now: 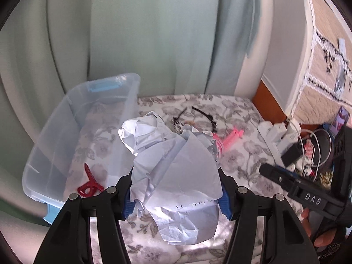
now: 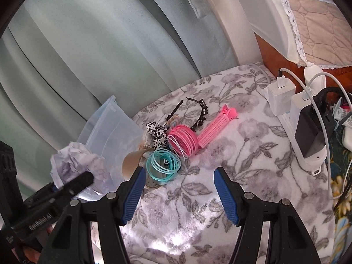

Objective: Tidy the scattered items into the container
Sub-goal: 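Lower the crumpled paper into the box and open the left tool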

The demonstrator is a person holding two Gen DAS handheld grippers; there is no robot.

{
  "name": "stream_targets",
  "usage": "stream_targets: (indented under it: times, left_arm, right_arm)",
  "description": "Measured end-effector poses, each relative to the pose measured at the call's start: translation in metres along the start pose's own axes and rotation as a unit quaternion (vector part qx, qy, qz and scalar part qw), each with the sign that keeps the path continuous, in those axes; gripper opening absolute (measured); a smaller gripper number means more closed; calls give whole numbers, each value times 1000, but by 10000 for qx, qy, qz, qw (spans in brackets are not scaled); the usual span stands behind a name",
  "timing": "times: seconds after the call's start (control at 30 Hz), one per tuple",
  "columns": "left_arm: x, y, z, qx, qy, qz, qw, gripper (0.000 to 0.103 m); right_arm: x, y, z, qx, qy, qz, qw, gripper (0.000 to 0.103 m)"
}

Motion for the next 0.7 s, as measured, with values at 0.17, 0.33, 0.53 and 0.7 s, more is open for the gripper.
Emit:
stream_targets:
  times: [0.17,0.33,0.53,0.7]
  left_arm:
    - [-24,25,64,-891,448,-347,9944,63]
    - [-12,13,101,-966,1072,67,9895,72]
    - [-5,4,104,-942,1141,125,9889,77]
    - [-19,12,80,-763,765,-129,9941,77]
  right_arm:
    - [3,-10,2,-27,16,116,9999,67]
    - [8,-21,7,-53,44,256,9996,67]
    - [9,-25,9,-12,98,314,9995,67]
    - [9,-27,9,33,109,329,9994,67]
Point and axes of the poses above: each gripper's, at about its wrist camera, not at the fingertips, and y roughly against the way its jaws point, z to its left, x to its underside, the point moved 8 cm from there along -y, roughly the way its jaws point, and after that the axes turned 9 degrees about x, right-handed, at the moved point
